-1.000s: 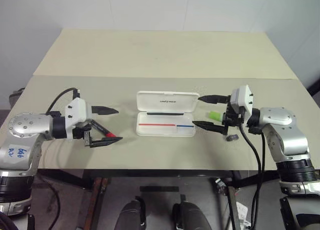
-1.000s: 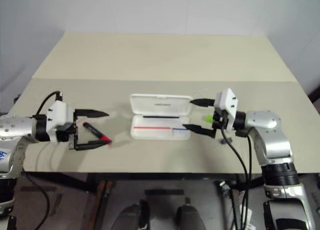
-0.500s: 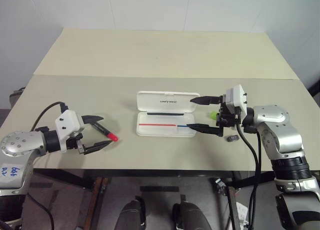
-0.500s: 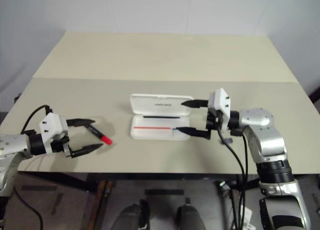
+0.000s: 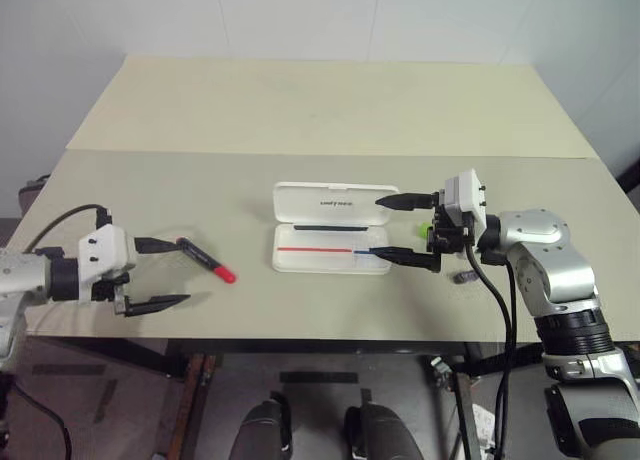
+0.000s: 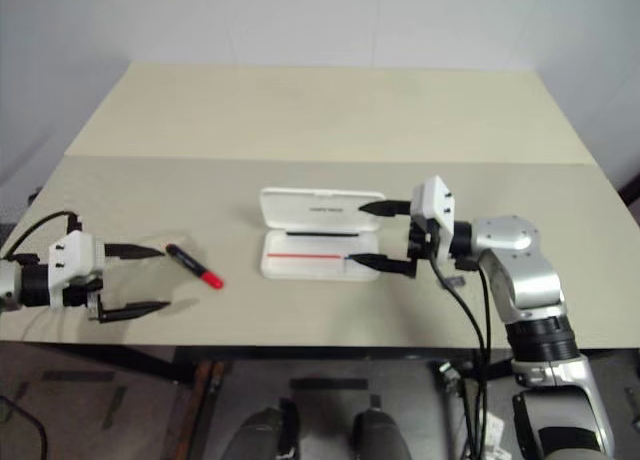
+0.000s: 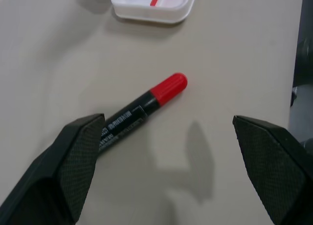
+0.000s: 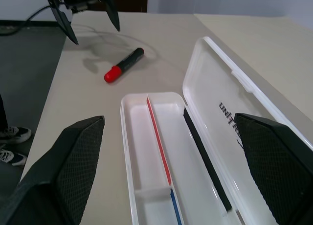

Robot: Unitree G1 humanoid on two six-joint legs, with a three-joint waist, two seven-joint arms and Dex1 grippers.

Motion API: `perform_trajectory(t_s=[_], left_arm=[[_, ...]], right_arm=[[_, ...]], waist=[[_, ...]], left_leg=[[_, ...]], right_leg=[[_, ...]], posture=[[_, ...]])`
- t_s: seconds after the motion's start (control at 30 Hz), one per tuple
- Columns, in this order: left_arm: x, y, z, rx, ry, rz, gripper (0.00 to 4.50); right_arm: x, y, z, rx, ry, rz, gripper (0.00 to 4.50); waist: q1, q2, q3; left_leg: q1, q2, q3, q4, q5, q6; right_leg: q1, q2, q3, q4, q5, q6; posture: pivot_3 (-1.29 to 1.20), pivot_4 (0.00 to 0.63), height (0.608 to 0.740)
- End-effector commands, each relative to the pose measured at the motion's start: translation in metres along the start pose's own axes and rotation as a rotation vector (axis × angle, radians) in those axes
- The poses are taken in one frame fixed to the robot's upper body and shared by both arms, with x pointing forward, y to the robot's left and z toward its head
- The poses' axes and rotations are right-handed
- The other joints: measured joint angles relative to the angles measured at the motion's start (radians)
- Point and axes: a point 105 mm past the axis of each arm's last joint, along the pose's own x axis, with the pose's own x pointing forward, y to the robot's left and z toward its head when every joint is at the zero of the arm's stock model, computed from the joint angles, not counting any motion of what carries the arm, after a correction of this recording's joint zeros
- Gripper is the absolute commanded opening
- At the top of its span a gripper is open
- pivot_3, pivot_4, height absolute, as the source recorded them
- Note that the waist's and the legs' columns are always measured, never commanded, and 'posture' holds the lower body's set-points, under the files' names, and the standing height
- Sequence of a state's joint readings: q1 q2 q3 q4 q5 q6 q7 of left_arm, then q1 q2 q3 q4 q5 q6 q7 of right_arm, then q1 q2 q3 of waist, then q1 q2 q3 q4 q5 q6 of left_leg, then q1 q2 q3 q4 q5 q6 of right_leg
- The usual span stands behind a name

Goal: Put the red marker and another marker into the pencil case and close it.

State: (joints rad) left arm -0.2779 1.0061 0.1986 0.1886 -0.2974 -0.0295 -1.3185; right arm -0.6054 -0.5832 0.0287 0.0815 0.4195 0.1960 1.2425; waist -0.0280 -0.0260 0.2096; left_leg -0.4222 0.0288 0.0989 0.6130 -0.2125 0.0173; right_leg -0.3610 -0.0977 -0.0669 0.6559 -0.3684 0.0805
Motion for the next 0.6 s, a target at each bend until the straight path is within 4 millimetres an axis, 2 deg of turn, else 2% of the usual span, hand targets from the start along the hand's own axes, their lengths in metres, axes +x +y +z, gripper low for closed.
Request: perform_trajectory(t_s=[0.03,0.33,0.6], left_arm=[[0.000,0.007,0.002,0.046,0.025,-0.051,4.46],[0.019,0.016,-0.001,0.081,0.059,-0.217,4.46],[0.035,0.022,-0.003,0.097,0.063,-0.276,4.46]], right_arm=[[-0.001,-0.001,0.012,-0.045,-0.028,-0.018,4.50],[-0.003,0.001,0.012,-0.041,-0.034,-0.057,4.50],[-0.007,0.004,0.013,-0.040,-0.032,-0.083,4.50]], waist=[[-0.001,0.000,0.000],[-0.001,0.000,0.000],[0.000,-0.001,0.000]], left_leg=[[0.000,0.000,0.000,0.000,0.000,0.000],[0.000,0.000,0.005,0.001,0.000,-0.001],[0.000,0.001,0.005,0.003,0.000,0.000]], right_leg=[[0.000,0.000,0.000,0.000,0.000,0.000],[-0.002,0.001,0.000,0.002,0.000,0.000],[-0.002,0.001,0.001,0.004,0.000,0.000]], posture=[[0.00,0.150,0.740],[0.00,0.150,0.740],[0.00,0.150,0.740]])
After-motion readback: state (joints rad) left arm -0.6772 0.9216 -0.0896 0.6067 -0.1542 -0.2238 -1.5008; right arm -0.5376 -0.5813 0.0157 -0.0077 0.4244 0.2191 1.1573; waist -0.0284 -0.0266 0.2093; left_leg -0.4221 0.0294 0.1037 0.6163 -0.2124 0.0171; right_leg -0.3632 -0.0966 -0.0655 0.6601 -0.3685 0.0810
